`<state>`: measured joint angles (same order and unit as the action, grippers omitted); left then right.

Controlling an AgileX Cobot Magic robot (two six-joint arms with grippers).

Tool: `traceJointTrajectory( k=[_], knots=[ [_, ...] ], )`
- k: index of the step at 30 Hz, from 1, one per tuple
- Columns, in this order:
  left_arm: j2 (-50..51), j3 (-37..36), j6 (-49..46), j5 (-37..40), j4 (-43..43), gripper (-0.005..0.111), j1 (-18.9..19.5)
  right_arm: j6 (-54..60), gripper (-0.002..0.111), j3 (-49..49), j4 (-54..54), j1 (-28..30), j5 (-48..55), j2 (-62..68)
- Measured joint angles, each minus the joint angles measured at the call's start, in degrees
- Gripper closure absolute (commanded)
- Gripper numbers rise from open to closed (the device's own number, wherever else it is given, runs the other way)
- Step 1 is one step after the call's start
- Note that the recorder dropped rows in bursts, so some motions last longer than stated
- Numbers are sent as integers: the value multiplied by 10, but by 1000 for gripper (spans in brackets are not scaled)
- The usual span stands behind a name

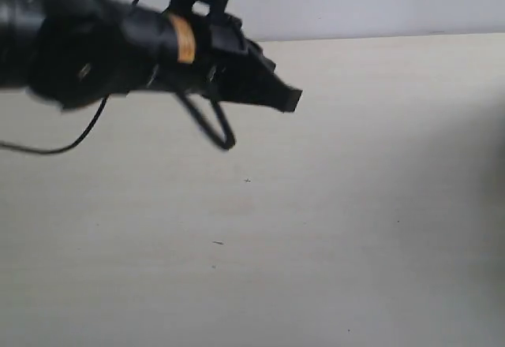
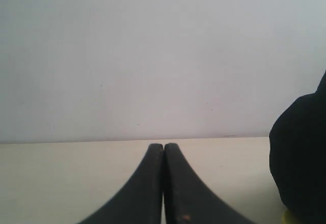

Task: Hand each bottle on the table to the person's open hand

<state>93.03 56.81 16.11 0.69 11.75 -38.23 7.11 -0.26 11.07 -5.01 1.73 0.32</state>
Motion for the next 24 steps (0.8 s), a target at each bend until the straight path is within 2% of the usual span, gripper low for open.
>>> traceJointTrajectory(
  k=[4,7,13,21,24],
  knots=[
    [-97,-174,63,-210,-2,107,2,0,108,0,0,0,0,0],
    [-151,-264,112,-279,-2,107,3,0,108,0,0,0,0,0],
    [-203,-387,162,-301,32,107,3,0,108,0,0,0,0,0],
    [-206,-398,210,-282,51,107,3,0,108,0,0,0,0,0],
    [-211,-398,212,-240,45,107,3,0,108,0,0,0,0,0]
  ],
)
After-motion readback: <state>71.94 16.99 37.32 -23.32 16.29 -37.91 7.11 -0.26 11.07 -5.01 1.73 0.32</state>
